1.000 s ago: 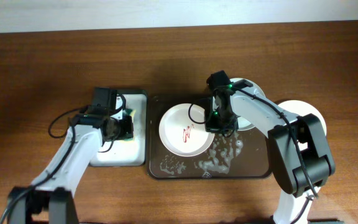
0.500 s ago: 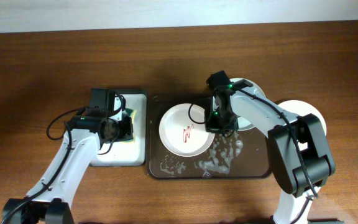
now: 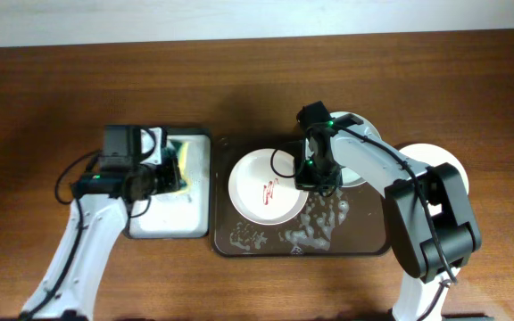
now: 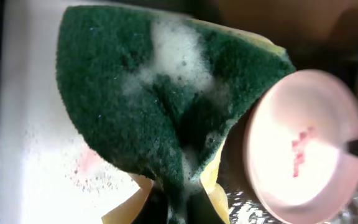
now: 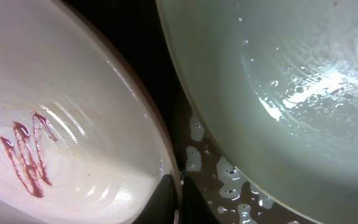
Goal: Clean dirty plates on tray and stack at the side
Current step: 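Lift the sponge with left gripper and carry it to the pink plate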
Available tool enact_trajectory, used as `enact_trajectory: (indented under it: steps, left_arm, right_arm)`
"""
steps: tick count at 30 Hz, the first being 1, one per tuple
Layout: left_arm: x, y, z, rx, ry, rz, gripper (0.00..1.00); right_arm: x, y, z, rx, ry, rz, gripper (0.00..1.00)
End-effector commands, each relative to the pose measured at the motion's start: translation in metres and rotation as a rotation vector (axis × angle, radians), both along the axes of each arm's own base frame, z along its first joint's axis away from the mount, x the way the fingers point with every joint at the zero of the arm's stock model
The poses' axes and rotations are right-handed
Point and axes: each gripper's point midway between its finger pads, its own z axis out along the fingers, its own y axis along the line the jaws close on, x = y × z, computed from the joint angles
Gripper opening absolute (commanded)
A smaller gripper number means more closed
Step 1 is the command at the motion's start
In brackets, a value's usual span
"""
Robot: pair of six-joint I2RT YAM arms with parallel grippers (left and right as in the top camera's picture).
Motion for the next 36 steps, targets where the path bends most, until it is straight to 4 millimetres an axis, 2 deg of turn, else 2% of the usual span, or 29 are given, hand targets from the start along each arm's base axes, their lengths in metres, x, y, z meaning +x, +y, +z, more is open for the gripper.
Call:
enact_trajectory:
  steps: [1,10,19,24,36]
  left_arm:
    - [0.000,-0.006,0.021,-0.090,-0.070,-0.078,0.00]
    - [-0.003,-0.008,0.034,-0.185,-0.150,-0.222,0.00]
    - [-0.008,-0.012,0.064,-0.320,-0.322,-0.405,0.00]
    - [-0.007,-0.005,0.065,-0.321,-0.328,-0.386,0.00]
    - [-0.007,-0.005,0.065,-0.321,-0.328,-0.386,0.00]
  right_arm:
    - [-0.002,-0.001,0.004,-0.014,-0.011,0.016,0.05]
    - [-0.003,-0.002,0.004,-0.015,-0.008,0.016,0.05]
    - [-0.003,-0.002,0.004,-0.015,-0.009,0.016,0.05]
    - [-0.003,-0.002,0.004,-0.015,-0.008,0.016,0.05]
    - [-0.003,-0.002,0.004,-0.015,-0.009,0.016,0.05]
